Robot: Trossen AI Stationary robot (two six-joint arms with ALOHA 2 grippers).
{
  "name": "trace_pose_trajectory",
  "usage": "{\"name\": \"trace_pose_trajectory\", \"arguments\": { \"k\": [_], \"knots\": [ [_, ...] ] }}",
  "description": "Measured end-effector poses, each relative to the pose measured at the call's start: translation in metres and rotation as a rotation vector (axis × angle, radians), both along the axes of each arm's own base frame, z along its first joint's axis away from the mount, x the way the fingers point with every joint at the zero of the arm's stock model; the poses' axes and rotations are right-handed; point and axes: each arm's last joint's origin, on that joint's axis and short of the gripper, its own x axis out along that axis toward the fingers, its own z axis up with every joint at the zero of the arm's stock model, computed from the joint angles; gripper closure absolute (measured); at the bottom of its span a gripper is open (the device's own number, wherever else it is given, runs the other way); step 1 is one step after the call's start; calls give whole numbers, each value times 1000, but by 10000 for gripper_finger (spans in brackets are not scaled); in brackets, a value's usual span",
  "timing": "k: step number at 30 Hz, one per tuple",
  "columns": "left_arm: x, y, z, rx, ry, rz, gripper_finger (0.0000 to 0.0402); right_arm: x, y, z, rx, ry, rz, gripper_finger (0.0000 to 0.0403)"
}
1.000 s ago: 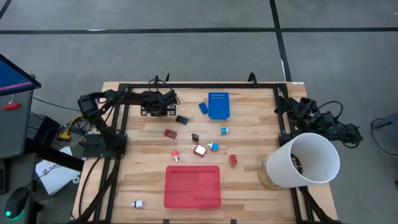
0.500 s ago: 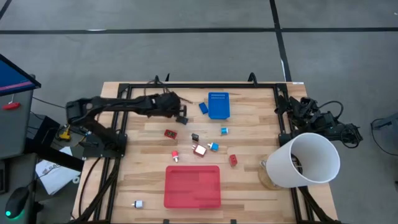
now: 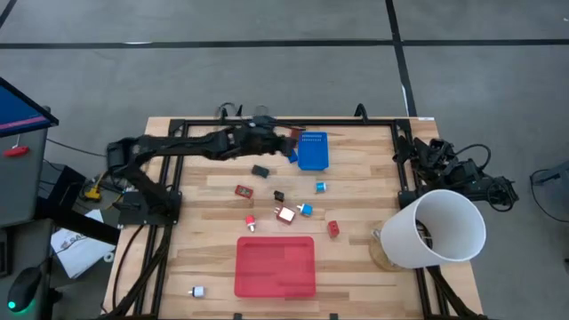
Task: Pick & Place Office items
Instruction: Put the top red digital clock into the blue bin
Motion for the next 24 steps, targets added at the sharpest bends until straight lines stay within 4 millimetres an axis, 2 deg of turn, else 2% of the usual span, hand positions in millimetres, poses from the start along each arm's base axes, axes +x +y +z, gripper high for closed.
{"name": "trace_pose_trajectory", "arguments": {
  "k": [5, 8, 14, 19, 24],
  "knots": [
    [44, 10, -5, 144, 81, -228, 350, 0, 0, 0, -6, -5, 3, 168],
    [58, 17, -10, 239, 217, -332, 349, -2, 0, 4, -24, -3, -8, 168],
    [75, 29, -22, 398, 426, -518, 348, -4, 1, 9, -52, -3, -9, 168],
    [80, 37, -32, 556, 567, -554, 348, -3, 2, 8, -56, 10, -3, 168],
    [84, 43, -53, 652, 676, -588, 348, -3, 2, 8, -53, 14, -10, 168]
  ]
}}
